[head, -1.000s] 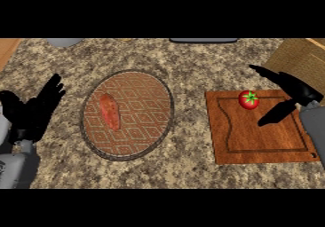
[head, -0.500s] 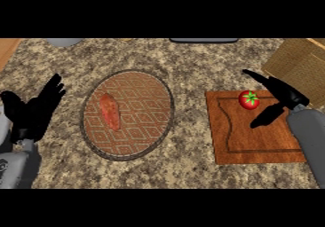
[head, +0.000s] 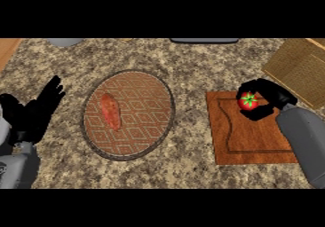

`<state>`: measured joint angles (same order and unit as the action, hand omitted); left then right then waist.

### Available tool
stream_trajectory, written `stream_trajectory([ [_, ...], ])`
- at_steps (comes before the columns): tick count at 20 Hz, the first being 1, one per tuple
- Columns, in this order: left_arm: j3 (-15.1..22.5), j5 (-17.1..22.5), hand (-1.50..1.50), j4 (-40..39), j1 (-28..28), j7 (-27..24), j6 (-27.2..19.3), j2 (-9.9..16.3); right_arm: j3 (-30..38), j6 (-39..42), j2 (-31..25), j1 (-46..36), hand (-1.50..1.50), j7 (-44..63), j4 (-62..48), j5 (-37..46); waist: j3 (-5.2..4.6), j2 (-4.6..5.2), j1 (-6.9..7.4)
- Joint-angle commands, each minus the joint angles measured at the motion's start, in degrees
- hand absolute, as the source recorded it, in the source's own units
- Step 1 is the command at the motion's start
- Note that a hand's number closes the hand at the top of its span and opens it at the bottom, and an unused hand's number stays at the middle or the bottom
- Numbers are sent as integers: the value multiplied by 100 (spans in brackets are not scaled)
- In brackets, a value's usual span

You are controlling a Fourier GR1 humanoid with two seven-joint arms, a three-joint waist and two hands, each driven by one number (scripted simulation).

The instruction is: Pick the tomato from the cutting board and place it in the basket

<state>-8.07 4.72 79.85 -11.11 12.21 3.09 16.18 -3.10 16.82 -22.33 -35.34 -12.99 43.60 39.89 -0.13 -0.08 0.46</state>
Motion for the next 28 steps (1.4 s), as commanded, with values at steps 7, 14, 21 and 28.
stream_trajectory([
  [7, 125, -97, 0, 35, -154, 63, -1, -74, 301, -2129, 2091, -852, 150, 3803, -187, 599, -9, 19, 219],
  [14, 374, -180, 0, 27, -621, 336, -44, -261, -753, -3337, 2221, -1976, 150, 5661, -913, -16, 18, 90, 504],
  [21, 156, -101, 0, -128, -538, 173, 33, -114, -1003, -5296, 2231, -2117, 150, 4977, 49, -855, 20, 56, 378],
  [28, -36, -98, 0, -367, -504, 68, -29, -59, -1829, -6155, 2233, -3424, 150, 6621, -184, -31, 3, 15, 139],
])
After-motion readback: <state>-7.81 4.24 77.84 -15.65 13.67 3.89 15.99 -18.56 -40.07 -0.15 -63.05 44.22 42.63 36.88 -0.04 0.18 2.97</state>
